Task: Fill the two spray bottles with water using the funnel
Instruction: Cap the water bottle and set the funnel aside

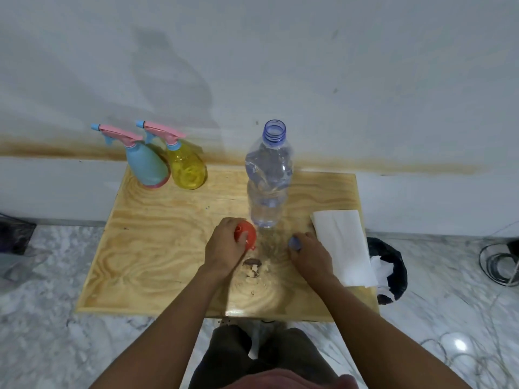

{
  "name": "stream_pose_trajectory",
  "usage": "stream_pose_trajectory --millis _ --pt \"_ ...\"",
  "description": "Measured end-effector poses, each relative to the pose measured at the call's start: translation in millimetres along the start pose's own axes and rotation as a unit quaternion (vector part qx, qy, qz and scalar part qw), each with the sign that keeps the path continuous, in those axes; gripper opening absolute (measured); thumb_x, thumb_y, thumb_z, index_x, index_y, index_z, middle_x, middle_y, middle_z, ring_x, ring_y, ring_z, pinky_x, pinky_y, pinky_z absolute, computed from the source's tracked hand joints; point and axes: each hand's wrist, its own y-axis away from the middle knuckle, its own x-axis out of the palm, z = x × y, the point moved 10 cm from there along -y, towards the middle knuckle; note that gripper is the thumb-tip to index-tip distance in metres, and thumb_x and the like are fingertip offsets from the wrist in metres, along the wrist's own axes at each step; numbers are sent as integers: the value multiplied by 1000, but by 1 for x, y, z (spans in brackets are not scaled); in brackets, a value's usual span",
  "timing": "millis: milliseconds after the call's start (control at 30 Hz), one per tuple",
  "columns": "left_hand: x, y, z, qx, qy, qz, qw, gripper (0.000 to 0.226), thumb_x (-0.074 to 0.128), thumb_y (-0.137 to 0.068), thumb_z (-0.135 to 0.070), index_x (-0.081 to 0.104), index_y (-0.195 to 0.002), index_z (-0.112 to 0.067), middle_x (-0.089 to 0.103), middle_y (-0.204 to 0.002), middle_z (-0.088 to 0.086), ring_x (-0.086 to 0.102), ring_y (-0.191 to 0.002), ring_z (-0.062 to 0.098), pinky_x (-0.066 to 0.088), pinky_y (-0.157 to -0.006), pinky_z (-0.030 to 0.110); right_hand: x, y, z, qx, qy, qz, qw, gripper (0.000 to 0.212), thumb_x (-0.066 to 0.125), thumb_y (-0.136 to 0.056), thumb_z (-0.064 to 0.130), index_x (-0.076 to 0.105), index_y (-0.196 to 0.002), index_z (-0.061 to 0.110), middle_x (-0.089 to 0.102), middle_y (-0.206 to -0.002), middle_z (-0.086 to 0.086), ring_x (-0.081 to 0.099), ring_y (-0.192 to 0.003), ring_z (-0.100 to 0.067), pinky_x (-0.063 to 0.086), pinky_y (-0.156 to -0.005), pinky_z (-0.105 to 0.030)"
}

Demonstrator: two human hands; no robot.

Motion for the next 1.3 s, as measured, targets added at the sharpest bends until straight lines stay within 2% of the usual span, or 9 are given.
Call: stream_pose_trajectory --millis 200,267,333,467,567,700,933,1200,1300 --pt "-69 9 -70 97 106 -97 985 70 72 -82 -50 48 -141 -19 48 -137 -11 44 -127 -1 29 -101 4 -81 6 39 -104 -163 -117 974 36 73 -88 19 68 -123 15 64 -111 1 60 -89 -6 55 -80 -24" --pt "-96 10 -103 134 136 -131 973 82 72 -78 -58 43 -144 -20 46 -141 -9 44 -131 2 35 -106 13 -122 13 62 -148 -207 -158 954 34 74 -86 12 69 -120 15 62 -106 3 61 -87 -5 55 -73 -18" --pt "-117 9 -133 150 150 -150 966 90 76 -75 -57 37 -148 -23 42 -146 -7 42 -136 7 38 -107 21 -164 21 88 -190 -240 -195 932 33 74 -86 8 70 -118 14 62 -102 4 63 -86 -5 51 -69 -11" --pt "-134 0 -177 162 182 -133 961 83 82 -75 -45 41 -145 -28 45 -143 -14 42 -131 -3 36 -103 9 -234 43 152 -290 -245 -233 895 33 72 -87 11 69 -120 12 63 -106 4 60 -91 5 49 -71 -7" --pt "-132 -9 -186 164 206 -107 959 58 80 -80 -38 58 -132 -23 63 -126 -12 57 -117 3 47 -98 20 -256 45 188 -320 -237 -194 897 33 72 -88 15 69 -120 18 64 -108 9 62 -92 -3 51 -73 -11" --pt "-133 -10 -185 160 210 -95 960 50 79 -82 -36 63 -127 -25 68 -115 -12 60 -107 3 39 -79 3 -257 38 219 -355 -149 -129 914 32 71 -90 20 68 -122 21 63 -110 11 60 -95 -2 52 -77 -15" --pt "-133 -9 -188 158 223 -96 957 41 80 -82 -28 65 -120 -25 65 -95 -17 58 -85 -13 39 -71 4 -244 30 245 -371 -7 -62 926 33 68 -92 28 68 -124 21 64 -116 5 62 -95 -10 56 -87 -36" --pt "-130 -9 -183 147 225 -96 958 31 81 -81 -29 65 -107 -29 67 -101 -15 54 -96 -17 37 -76 1 -249 20 246 -296 27 -64 953 35 76 -83 44 69 -110 22 66 -103 7 63 -92 -12 53 -81 -30" --pt "-129 -11 -181 142 233 -94 957 37 81 -80 -32 66 -113 -26 67 -105 -14 57 -97 -10 39 -74 4 -247 23 245 -309 66 -49 948 45 70 -86 51 60 -125 32 60 -122 17 58 -108 -3 48 -89 -28"
